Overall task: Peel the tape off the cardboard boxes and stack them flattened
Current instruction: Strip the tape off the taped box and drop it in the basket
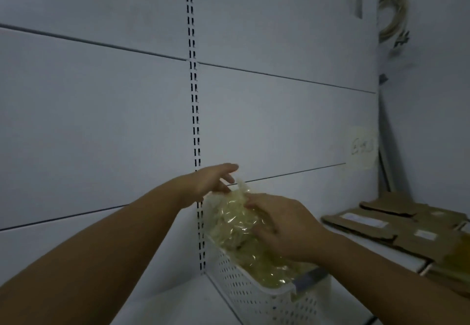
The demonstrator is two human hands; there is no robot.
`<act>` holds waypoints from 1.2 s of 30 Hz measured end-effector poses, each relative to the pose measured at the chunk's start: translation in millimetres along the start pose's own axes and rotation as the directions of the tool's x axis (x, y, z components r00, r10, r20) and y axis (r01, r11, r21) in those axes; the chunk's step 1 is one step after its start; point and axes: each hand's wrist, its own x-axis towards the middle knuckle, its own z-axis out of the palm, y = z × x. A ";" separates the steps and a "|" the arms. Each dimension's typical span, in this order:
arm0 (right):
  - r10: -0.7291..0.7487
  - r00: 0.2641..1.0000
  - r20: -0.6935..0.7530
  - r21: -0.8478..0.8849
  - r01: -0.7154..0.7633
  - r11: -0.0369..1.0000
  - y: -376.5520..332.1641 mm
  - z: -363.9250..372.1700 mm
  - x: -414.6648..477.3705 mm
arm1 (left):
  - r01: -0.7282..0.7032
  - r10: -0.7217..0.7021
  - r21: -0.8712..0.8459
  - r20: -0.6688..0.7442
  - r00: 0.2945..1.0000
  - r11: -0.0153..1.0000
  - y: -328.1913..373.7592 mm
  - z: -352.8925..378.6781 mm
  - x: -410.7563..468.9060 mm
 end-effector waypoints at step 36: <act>0.421 0.899 -0.123 0.820 -0.146 0.553 22.3 -22.5 13.4 | 0.063 -0.132 -0.235 -0.287 0.949 0.970 -44.9 -9.8 -31.9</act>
